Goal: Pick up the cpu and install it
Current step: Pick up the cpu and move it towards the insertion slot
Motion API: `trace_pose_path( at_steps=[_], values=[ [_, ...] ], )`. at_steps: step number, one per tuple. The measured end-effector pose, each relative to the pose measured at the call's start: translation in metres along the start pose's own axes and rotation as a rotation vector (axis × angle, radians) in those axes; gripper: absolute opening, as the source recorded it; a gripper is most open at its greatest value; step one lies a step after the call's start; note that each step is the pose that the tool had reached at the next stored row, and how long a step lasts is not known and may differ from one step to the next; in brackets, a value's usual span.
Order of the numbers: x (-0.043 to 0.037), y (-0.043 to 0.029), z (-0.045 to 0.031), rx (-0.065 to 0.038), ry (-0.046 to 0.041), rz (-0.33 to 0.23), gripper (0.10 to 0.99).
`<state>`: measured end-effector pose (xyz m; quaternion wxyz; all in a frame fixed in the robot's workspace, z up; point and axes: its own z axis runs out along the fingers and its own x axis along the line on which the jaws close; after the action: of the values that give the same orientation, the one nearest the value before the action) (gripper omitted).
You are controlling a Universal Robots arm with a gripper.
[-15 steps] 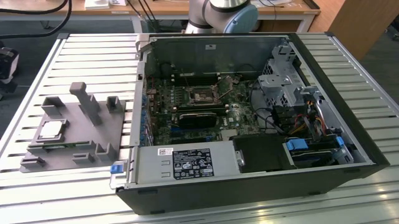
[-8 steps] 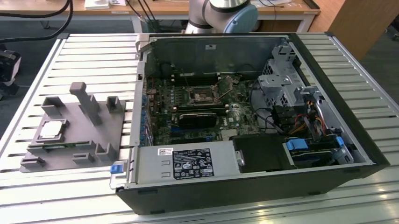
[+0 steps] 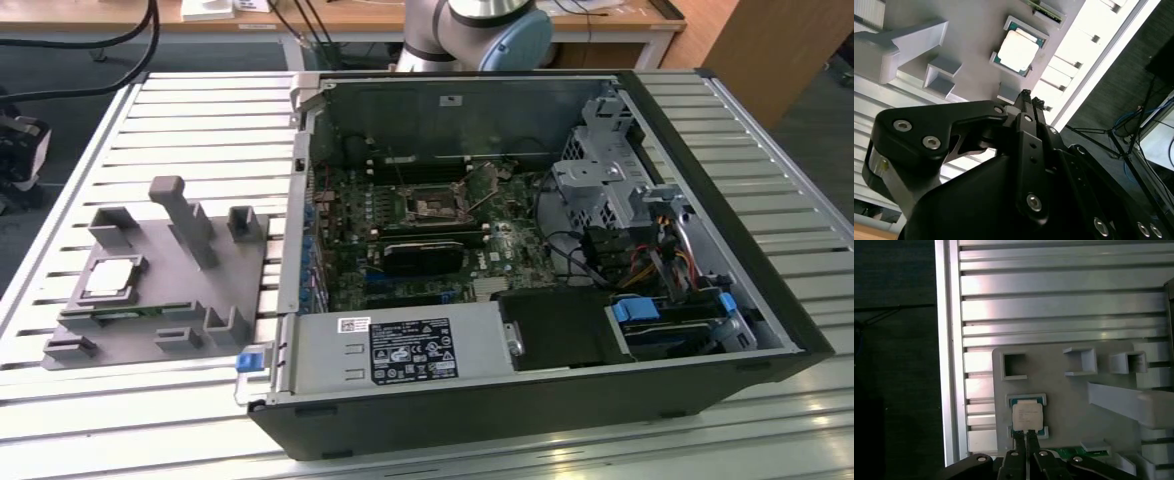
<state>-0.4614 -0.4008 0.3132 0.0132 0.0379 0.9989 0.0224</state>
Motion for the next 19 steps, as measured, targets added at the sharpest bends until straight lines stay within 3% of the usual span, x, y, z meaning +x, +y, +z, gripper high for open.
trace_pose_path(
  at_steps=[2, 5, 8, 13, 15, 16, 19],
  values=[
    [0.0000, -0.0006, 0.0030, 0.000, -0.0002, 0.000, 0.165],
    [0.0000, -0.0021, 0.0063, -0.001, -0.0002, 0.000, 0.349],
    [-0.0005, -0.0025, 0.0098, -0.001, -0.0001, -0.002, 0.408],
    [-0.0039, -0.0024, 0.0154, -0.001, 0.0005, -0.019, 0.639],
    [-0.0041, -0.0025, 0.0177, -0.001, 0.0008, -0.025, 0.639],
    [-0.0041, -0.0027, 0.0192, -0.002, 0.0012, -0.030, 0.706],
    [-0.0040, -0.0034, 0.0246, -0.002, 0.0022, -0.041, 0.706]
  ],
)
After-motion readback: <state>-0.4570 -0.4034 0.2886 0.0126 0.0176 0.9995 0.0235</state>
